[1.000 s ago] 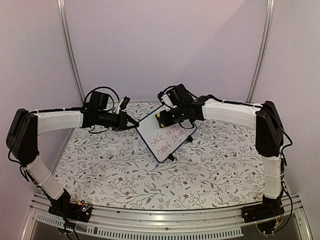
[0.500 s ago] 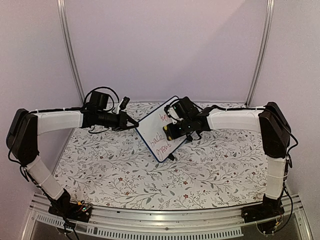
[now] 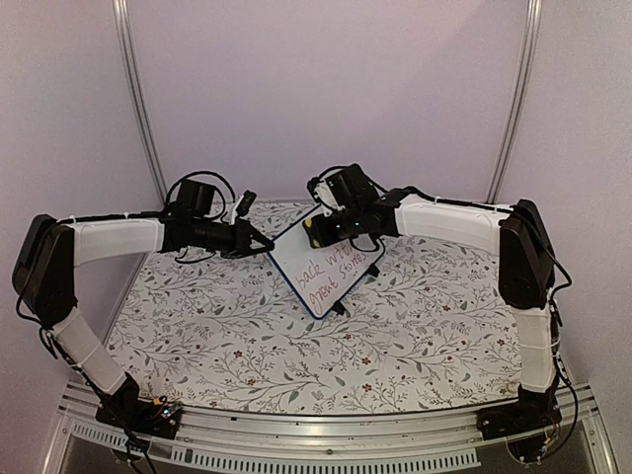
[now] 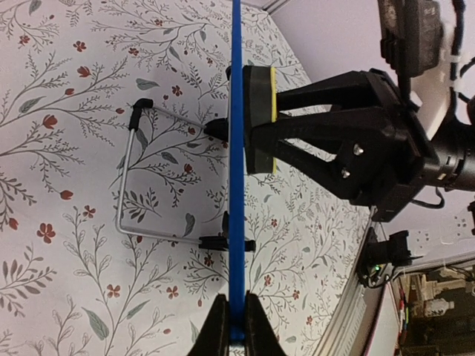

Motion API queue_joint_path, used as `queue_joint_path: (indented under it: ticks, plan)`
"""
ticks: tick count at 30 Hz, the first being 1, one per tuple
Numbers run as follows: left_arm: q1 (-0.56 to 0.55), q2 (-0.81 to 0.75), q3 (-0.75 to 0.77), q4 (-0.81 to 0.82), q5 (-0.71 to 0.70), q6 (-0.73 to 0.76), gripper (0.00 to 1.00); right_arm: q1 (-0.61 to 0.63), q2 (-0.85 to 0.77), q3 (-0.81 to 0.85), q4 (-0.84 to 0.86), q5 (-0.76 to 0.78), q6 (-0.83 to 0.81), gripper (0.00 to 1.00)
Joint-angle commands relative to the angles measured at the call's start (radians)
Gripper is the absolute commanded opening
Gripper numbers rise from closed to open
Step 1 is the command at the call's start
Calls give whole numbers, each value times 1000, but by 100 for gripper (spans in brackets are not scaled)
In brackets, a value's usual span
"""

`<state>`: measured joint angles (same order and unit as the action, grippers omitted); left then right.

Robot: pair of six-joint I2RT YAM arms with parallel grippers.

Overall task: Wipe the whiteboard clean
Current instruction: Erase the whiteboard at the center of the board.

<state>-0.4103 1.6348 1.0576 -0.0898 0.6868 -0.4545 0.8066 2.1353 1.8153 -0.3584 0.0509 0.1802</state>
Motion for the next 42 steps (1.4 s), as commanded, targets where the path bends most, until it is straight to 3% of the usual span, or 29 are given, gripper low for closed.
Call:
queue_joint_path:
  ticks: [1, 12, 29, 35, 42]
  plan:
    - [-15, 9, 23, 13, 41, 10, 6, -6, 33, -22, -23, 14, -15, 15]
    - [-15, 2, 19, 22, 51, 4, 6, -6, -67, -245, 16, 18, 20, 15]
    - [-10, -2, 29, -1, 7, 28, 5, -23, -8, -14, -5, 53, 9, 15]
    - [-9, -43, 27, -3, -1, 33, 6, -27, 13, -30, -29, 19, 33, 15]
    - [-9, -32, 24, 10, 19, 22, 6, -27, -30, -167, -11, 24, 53, 15]
